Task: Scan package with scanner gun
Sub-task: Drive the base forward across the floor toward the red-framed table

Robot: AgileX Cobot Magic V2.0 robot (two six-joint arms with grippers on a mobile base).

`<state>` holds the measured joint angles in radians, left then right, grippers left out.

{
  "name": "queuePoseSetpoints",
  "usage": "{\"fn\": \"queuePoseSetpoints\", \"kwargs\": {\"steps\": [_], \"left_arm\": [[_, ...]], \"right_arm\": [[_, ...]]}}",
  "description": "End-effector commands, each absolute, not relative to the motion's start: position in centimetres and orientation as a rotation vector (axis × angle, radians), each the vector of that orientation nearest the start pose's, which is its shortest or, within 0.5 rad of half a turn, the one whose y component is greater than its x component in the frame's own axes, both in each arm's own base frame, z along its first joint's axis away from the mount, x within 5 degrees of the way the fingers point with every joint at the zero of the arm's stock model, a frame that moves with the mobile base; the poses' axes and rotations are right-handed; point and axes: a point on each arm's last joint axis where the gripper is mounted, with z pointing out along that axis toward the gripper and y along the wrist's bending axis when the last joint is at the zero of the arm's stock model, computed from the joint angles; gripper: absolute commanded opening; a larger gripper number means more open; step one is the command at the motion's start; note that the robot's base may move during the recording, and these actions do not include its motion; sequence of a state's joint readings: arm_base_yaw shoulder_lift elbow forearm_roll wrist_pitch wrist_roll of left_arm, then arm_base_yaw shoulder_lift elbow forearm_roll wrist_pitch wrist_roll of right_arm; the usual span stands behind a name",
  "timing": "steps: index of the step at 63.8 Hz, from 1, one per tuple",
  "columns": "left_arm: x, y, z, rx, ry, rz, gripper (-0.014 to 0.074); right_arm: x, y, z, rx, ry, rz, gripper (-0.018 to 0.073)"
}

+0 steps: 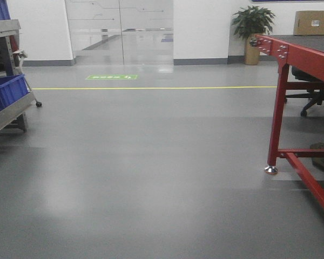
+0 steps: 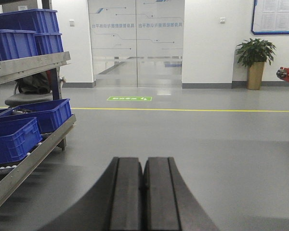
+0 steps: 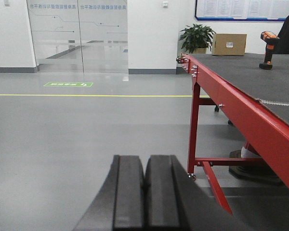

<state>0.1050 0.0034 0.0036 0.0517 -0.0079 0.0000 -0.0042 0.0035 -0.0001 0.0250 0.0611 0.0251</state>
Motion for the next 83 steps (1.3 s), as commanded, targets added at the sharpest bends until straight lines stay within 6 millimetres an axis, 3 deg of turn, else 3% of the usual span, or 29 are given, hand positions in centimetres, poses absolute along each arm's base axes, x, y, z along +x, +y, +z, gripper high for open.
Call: {"fn": "queuePoseSetpoints", "kwargs": {"steps": [1, 83], "left_arm": [[5.56, 0.57, 21.55, -0.040, 1.459, 0.124, -0.0111], [5.56, 0.57, 21.55, -0.040, 1.459, 0.124, -0.0111]], "right_arm": [[5.64, -0.04, 20.93, 0.041, 1.526, 0.031, -0.0162], [5.64, -0.04, 20.93, 0.041, 1.526, 0.031, -0.0162]]}}
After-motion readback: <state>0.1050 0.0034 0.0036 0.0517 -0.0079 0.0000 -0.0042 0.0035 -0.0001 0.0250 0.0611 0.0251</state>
